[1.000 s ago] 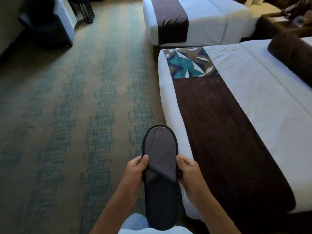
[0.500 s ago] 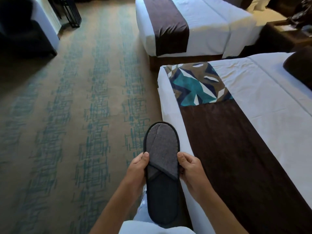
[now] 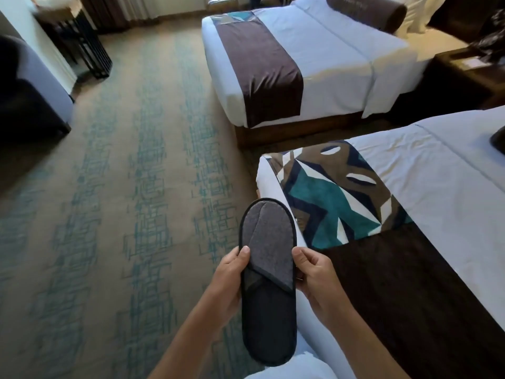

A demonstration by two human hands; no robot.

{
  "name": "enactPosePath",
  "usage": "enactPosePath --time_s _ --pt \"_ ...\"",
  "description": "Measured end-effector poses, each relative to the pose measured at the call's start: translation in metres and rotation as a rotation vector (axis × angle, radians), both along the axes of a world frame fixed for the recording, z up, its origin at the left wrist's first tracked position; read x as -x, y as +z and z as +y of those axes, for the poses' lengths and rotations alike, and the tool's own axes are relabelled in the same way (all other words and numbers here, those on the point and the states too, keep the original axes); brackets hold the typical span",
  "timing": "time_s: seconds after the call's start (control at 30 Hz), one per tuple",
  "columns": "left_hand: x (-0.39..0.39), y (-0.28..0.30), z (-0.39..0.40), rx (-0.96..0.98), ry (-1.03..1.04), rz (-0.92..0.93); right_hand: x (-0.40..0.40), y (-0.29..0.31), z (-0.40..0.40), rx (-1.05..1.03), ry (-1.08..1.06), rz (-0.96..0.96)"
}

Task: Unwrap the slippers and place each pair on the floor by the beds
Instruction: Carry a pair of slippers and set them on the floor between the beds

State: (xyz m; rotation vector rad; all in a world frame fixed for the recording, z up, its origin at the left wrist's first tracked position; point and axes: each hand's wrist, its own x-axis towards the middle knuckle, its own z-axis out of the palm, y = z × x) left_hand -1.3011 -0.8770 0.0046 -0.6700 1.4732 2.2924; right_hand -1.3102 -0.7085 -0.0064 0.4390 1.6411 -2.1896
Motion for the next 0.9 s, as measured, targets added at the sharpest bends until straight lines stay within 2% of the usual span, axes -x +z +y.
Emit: enactPosePath --time_s 0.23,0.47,0.67,0.9 --pt "0.198 -0.010 -0.010 0.005 0.001 -0.049 0.193 -0.009 -0.008 0.013 -0.004 -0.033" --pt "0.363 -0.002 -0.025 0.014 0.010 -0.070 0.360 0.002 -0.025 0.002 -0.028 -0.040" --pt "0.495 -0.015 -0.053 0.008 -0.055 -0.073 0.480 -0.011 -0.052 -0.083 -0.064 -0.078" --pt "0.678 -0.036 -0.107 0.026 -0.224 -0.096 0.637 -0.032 -0.109 -0.181 -0.211 -0.109"
